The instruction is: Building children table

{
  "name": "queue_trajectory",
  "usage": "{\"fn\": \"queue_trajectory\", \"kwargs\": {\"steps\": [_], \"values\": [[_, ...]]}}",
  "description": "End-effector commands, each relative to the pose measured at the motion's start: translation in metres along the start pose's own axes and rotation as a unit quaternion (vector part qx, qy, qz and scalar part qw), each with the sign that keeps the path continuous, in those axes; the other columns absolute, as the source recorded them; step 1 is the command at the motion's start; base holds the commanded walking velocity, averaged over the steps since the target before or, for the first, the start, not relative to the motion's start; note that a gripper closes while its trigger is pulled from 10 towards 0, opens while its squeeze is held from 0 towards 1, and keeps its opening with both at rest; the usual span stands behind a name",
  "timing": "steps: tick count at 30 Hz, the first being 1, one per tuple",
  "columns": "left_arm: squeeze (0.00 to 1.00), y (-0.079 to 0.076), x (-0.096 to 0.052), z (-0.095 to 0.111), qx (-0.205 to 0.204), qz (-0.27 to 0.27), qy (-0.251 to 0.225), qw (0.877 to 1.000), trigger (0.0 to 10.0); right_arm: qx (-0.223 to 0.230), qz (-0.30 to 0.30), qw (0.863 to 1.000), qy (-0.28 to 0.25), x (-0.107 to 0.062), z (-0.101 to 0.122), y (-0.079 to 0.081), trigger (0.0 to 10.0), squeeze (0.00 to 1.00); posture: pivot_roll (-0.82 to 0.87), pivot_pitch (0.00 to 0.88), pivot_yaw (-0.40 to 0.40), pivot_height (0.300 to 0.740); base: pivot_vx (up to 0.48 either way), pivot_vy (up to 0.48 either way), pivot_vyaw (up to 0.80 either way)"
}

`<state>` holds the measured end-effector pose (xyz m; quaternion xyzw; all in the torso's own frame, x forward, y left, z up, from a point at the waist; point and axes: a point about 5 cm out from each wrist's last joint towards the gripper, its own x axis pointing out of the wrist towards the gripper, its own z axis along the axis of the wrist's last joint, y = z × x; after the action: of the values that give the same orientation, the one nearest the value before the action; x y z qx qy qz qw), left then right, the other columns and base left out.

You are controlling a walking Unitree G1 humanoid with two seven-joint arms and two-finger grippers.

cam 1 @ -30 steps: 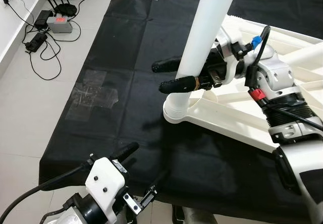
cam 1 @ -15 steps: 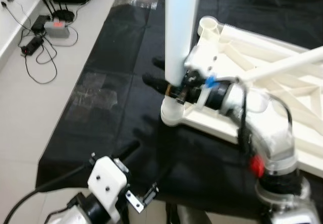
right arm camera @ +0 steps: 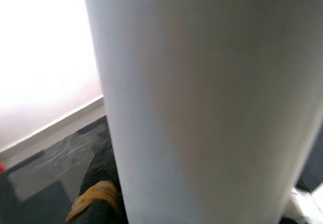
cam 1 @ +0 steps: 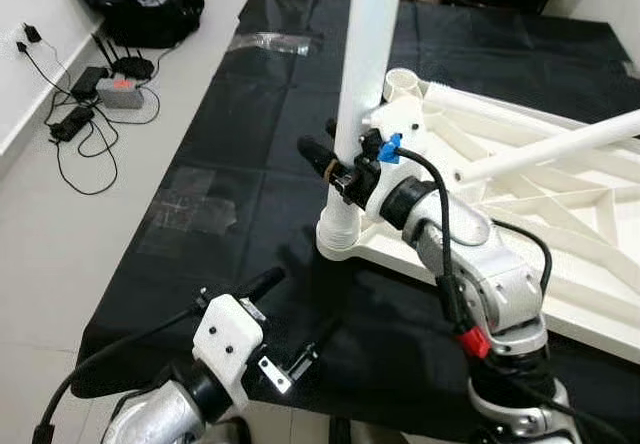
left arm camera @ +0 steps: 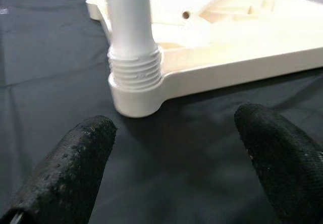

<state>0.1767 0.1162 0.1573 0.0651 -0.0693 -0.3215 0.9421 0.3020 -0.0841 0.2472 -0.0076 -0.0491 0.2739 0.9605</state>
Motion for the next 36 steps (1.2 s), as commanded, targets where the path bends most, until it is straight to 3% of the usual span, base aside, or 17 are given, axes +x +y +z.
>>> {"fn": "queue_trajectory", "kwargs": {"steps": [1,14,21,31,35,36], "values": [[0.0,0.001,-0.001,-0.005,0.002,0.003,0.005,1.0,10.0,0.041,-0.054,0.995,0.07,-0.006,-0.032,-0.007,10.0,0.0,-0.04,0.144,-0.049,0.74,0.0,0.0,0.0],[0.0,0.005,0.0,-0.014,0.007,-0.003,0.008,1.0,10.0,0.07,-0.121,0.989,0.054,-0.018,-0.045,0.002,10.0,0.0,-0.02,0.153,-0.022,0.74,0.0,0.0,0.0],[0.0,0.008,-0.002,-0.016,0.013,-0.001,0.009,1.0,10.0,0.069,-0.134,0.988,0.028,-0.027,-0.053,0.013,10.0,0.0,-0.01,0.154,-0.007,0.74,0.0,0.0,0.0],[0.0,0.013,-0.002,-0.019,0.014,0.006,0.021,1.0,10.0,0.064,-0.133,0.989,0.028,-0.025,-0.057,0.017,10.0,0.0,0.0,0.144,-0.005,0.74,0.0,0.0,0.0],[0.0,0.026,0.006,-0.011,0.051,0.031,0.022,0.998,10.0,0.06,-0.131,0.989,0.025,-0.022,-0.056,0.016,10.0,0.0,0.0,0.139,-0.015,0.74,0.0,0.0,0.0],[0.0,0.041,0.013,0.001,0.056,0.06,0.002,0.997,10.0,0.057,-0.13,0.99,0.022,-0.021,-0.055,0.016,10.0,0.0,0.0,0.139,-0.015,0.74,0.0,0.0,0.0]]}}
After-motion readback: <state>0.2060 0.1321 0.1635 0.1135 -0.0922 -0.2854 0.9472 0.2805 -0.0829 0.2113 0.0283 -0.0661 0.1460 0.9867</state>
